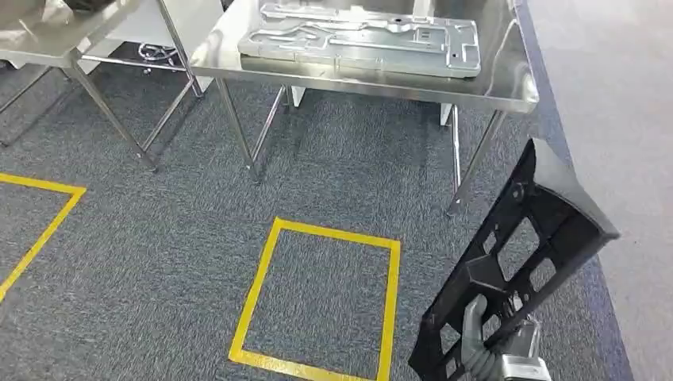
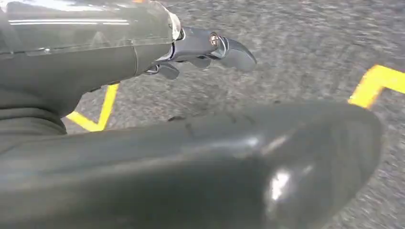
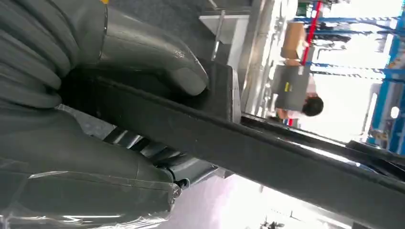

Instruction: Take the parts from the cabinet and place them on the table.

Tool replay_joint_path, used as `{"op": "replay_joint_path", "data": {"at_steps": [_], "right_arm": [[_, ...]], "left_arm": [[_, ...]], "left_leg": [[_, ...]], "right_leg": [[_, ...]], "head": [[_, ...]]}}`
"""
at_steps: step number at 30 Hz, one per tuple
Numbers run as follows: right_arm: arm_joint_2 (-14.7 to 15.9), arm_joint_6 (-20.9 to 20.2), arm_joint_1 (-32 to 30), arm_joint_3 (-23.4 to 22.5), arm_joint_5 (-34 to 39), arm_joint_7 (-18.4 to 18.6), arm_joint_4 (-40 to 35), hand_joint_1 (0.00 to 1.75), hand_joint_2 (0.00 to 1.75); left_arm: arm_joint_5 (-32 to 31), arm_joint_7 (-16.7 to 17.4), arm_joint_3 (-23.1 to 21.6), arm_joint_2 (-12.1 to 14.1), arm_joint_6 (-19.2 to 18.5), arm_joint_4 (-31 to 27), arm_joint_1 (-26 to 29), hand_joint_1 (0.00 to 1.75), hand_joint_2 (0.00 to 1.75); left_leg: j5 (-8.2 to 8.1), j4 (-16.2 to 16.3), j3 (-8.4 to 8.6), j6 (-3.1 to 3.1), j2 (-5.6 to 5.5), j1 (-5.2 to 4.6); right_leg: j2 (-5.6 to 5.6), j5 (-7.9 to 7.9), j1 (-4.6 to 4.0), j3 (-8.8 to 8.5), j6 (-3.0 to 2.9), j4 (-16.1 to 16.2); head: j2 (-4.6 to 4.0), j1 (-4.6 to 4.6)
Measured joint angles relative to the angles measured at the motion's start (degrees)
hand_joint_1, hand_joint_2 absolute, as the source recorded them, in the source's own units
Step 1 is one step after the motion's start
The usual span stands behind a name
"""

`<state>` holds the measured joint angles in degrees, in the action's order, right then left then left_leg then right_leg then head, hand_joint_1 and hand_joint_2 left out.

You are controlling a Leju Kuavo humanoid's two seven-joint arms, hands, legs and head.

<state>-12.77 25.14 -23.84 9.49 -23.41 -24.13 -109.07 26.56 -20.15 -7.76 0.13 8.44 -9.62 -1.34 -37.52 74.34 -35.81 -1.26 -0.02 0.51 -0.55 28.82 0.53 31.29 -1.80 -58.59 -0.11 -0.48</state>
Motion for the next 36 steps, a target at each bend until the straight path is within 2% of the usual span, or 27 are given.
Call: {"op": "replay_joint_path", "data": {"at_steps": [1,2,4,5,6,7,8,11,12,13,14,15,16,17,18,19,20,21,23,25,27,28,31,32,34,35,36], "right_arm": [[-0.2,0.1,0.0,-0.2,-0.3,0.3,0.3,1.75,1.75],[-0.4,0.0,0.0,-0.4,-0.1,0.3,0.5,1.75,1.75],[-0.7,-0.2,0.0,-0.6,0.8,-0.1,0.8,1.75,1.75],[-0.8,-0.3,0.0,-0.7,1.0,-0.2,0.9,1.75,1.75],[-1.0,-0.4,0.2,-1.0,1.1,-0.3,1.0,1.75,1.75],[-1.1,-0.5,0.2,-1.4,1.3,-0.4,1.2,1.75,1.75],[-1.2,-0.5,0.3,-1.6,1.4,-0.5,1.2,1.75,1.75],[-1.4,-0.4,0.7,-2.1,0.4,0.1,1.5,1.75,1.75],[-1.4,-0.2,1.0,-2.7,-0.3,0.5,1.6,1.75,1.75],[-1.4,-0.1,1.2,-3.3,-0.9,1.0,1.8,1.75,1.75],[-1.4,0.1,1.4,-3.6,-1.2,1.2,1.9,1.75,1.75],[-1.4,0.7,1.5,-4.5,-1.7,1.5,2.1,1.75,1.75],[-1.4,1.3,1.7,-5.3,-2.1,1.8,2.2,1.75,1.75],[-1.4,1.9,2.0,-6.0,-2.5,2.0,2.3,1.75,1.75],[-1.4,2.9,2.4,-6.8,-3.3,2.1,2.3,1.75,1.75],[-1.4,4.3,2.8,-7.7,-4.3,2.0,2.3,1.75,1.75],[-1.4,5.8,3.3,-8.5,-5.4,2.0,2.0,1.75,1.75],[-1.4,7.4,3.8,-9.3,-6.7,2.0,1.8,1.75,1.75],[-1.4,10.9,5.1,-10.9,-9.0,2.0,0.8,1.75,1.75],[-1.4,13.8,6.3,-11.6,-11.4,0.9,-0.8,1.75,1.75],[-2.1,14.7,7.1,-12.4,-14.0,-1.4,-2.6,1.75,1.75],[-2.7,14.8,7.6,-12.7,-15.0,-2.7,-3.4,1.75,1.75],[-4.3,14.9,8.4,-13.5,-17.0,-4.7,-4.9,1.75,1.75],[-4.7,14.9,8.5,-13.8,-17.7,-4.9,-5.2,1.75,1.75],[-5.3,14.9,9.1,-14.4,-20.0,-4.8,-5.3,1.75,1.75],[-5.6,14.9,9.5,-14.9,-21.9,-4.7,-5.4,1.75,1.75],[-5.8,14.9,10.1,-15.5,-23.9,-4.8,-5.6,1.75,1.75]], "left_arm": [[0.0,0.0,0.0,0.0,0.0,0.0,0.1,0.0,0.0],[0.0,0.0,0.0,0.1,0.0,0.0,0.1,0.0,0.0],[0.0,0.1,0.0,0.2,0.0,0.0,0.5,0.0,0.0],[-0.1,0.1,-0.1,0.2,0.1,0.0,0.7,0.0,0.0],[-0.1,0.2,-0.1,0.2,0.1,0.1,1.0,0.0,0.0],[-0.1,0.2,-0.1,0.2,0.1,0.1,0.8,0.0,0.0],[-0.1,0.2,-0.1,0.2,0.0,0.1,0.6,0.0,0.0],[-0.3,0.3,-0.1,0.2,0.0,0.1,0.7,0.0,0.0],[-0.4,0.4,-0.2,0.2,-0.1,0.1,0.6,0.0,0.0],[-0.6,0.4,-0.2,0.3,-0.1,0.1,0.5,0.0,0.0],[-0.7,0.4,-0.2,0.4,-0.1,0.1,0.4,0.0,0.0],[-0.8,0.5,-0.2,0.4,-0.2,0.1,0.3,0.0,0.0],[-0.9,0.5,-0.3,0.4,-0.3,0.1,0.3,0.0,0.0],[-1.0,0.6,-0.4,0.4,-0.3,0.1,0.3,0.0,0.0],[-1.2,0.7,-0.6,0.4,-0.4,0.1,0.3,0.0,0.0],[-1.3,0.8,-0.7,0.4,-0.5,0.1,0.4,0.0,0.0],[-1.4,0.8,-0.9,0.4,-0.6,0.1,0.4,0.0,0.0],[-1.5,0.9,-1.2,0.4,-0.7,0.1,0.6,0.0,0.0],[-2.0,1.0,-1.5,0.5,-0.7,0.1,-0.1,0.0,0.0],[-2.1,1.2,-1.7,0.5,-0.8,0.1,-0.1,0.0,0.0],[-2.4,1.4,-1.8,0.8,-0.7,0.1,-0.2,0.0,0.0],[-2.4,1.4,-1.9,0.7,-0.7,0.1,-0.3,0.0,0.0],[-2.5,1.5,-2.2,0.8,-0.7,0.1,-0.5,0.0,0.0],[-2.5,1.6,-2.3,0.8,-0.7,0.1,-0.4,0.0,0.0],[-2.6,1.7,-2.6,0.8,-0.7,0.1,-0.2,0.0,0.0],[-2.7,1.7,-2.6,0.8,-0.7,0.1,0.0,0.0,0.0],[-2.8,1.7,-2.7,0.8,-0.7,0.1,0.1,0.0,0.0]], "left_leg": [[-0.66,1.1,-1.7,-0.36,0.01,0.15],[0.13,-0.2,-2.18,-0.39,0.02,0.25],[5.37,-7.6,-0.8,-0.54,0.08,0.31],[9.43,-11.9,0.09,-0.56,0.24,0.34],[12.17,-13.5,0.03,-0.11,0.6,0.18],[9.71,-13.6,0.13,0.57,0.69,-0.26],[10.74,-13.6,0.53,1.17,0.61,-0.32],[10.44,-14.9,2.32,2.54,0.16,0.06],[10.18,-15.1,3.04,2.93,0.31,0.01],[9.87,-15.3,3.47,3.35,0.25,-0.02],[9.55,-15.3,3.75,3.46,0.11,-0.06],[8.93,-15.3,4.27,3.53,-0.14,-0.18],[8.36,-15.3,4.92,3.5,-0.37,-0.3],[7.81,-15.3,5.63,3.5,-0.45,-0.4],[7.07,-15.3,6.69,3.5,-0.52,-0.54],[6.33,-15.4,7.73,3.51,-0.56,-0.66],[5.66,-15.4,8.45,3.49,-0.55,-0.8],[5.1,-15.6,8.62,3.44,-0.51,-0.74],[4.41,-16.2,8.92,2.65,-0.83,-0.81],[5.74,-15.6,10.21,2.03,-0.61,-0.94],[6.35,-11.5,8.98,1.61,-0.5,-0.94],[5.54,-8.1,7.02,1.41,-0.45,-0.8],[-0.76,0.2,-0.21,0.14,-0.39,-0.1],[-1.1,0.0,-1.38,-0.1,-0.37,0.05],[2.36,-5.5,-1.11,-0.13,-0.33,0.15],[6.3,-10.0,-0.49,0.02,-0.28,0.15],[12.3,-13.7,-0.44,0.51,-0.03,0.12]], "right_leg": [[-0.06,0.57,0.05,-0.62,0.06,0.0],[0.07,1.16,0.15,-1.44,0.3,0.0],[0.12,2.48,0.46,-3.29,0.82,0.0],[0.01,3.17,0.6,-4.09,1.13,0.0],[-0.13,3.75,0.53,-4.72,1.53,-0.2],[-0.01,4.18,0.42,-4.64,2.07,0.0],[-0.14,4.59,0.39,-4.94,2.57,0.5],[-0.07,3.72,0.49,-5.28,3.41,-1.7],[0.06,3.25,0.51,-3.66,3.51,-4.9],[0.14,3.79,0.43,-0.55,3.63,-9.5],[0.23,5.15,0.38,1.86,3.68,-12.6],[0.28,7.96,0.37,5.11,3.74,-16.0],[0.29,9.65,0.36,6.99,3.84,-17.0],[0.29,9.76,0.3,7.88,3.66,-16.3],[0.31,8.44,0.16,7.92,3.27,-13.7],[0.32,5.46,-0.05,7.27,2.84,-9.8],[0.34,1.3,-0.45,6.58,2.2,-5.6],[0.5,-4.44,-0.8,6.41,1.32,-3.2],[0.46,-3.49,-1.15,6.49,1.16,-2.6],[0.88,-3.34,-0.99,5.16,0.53,-1.2],[1.0,-2.76,-0.36,2.61,0.06,0.1],[0.93,-2.25,-0.31,1.84,-0.14,0.3],[0.93,-0.35,-0.29,-0.17,-0.13,0.3],[0.99,0.38,-0.24,-1.1,-0.07,0.3],[1.19,1.82,-0.11,-3.09,0.24,0.3],[1.19,2.63,-0.06,-4.15,0.45,0.3],[1.15,3.43,-0.05,-4.57,0.72,0.4]], "head": [[0.0,-0.02],[0.0,-0.04],[0.0,-0.02],[0.0,-0.02],[0.0,0.0],[-0.02,-0.15],[0.0,-0.05],[0.0,-0.09],[0.0,-0.02],[0.0,0.0],[0.0,0.0],[0.0,0.0],[0.0,-0.02],[0.0,0.0],[0.0,0.0],[0.0,0.0],[0.0,0.02],[0.0,0.02],[0.0,-0.4],[0.0,-0.48],[0.0,-0.52],[0.0,-0.92],[0.0,-0.89],[0.0,-0.96],[0.0,-0.94],[0.0,-0.94],[0.0,-0.96]]}}
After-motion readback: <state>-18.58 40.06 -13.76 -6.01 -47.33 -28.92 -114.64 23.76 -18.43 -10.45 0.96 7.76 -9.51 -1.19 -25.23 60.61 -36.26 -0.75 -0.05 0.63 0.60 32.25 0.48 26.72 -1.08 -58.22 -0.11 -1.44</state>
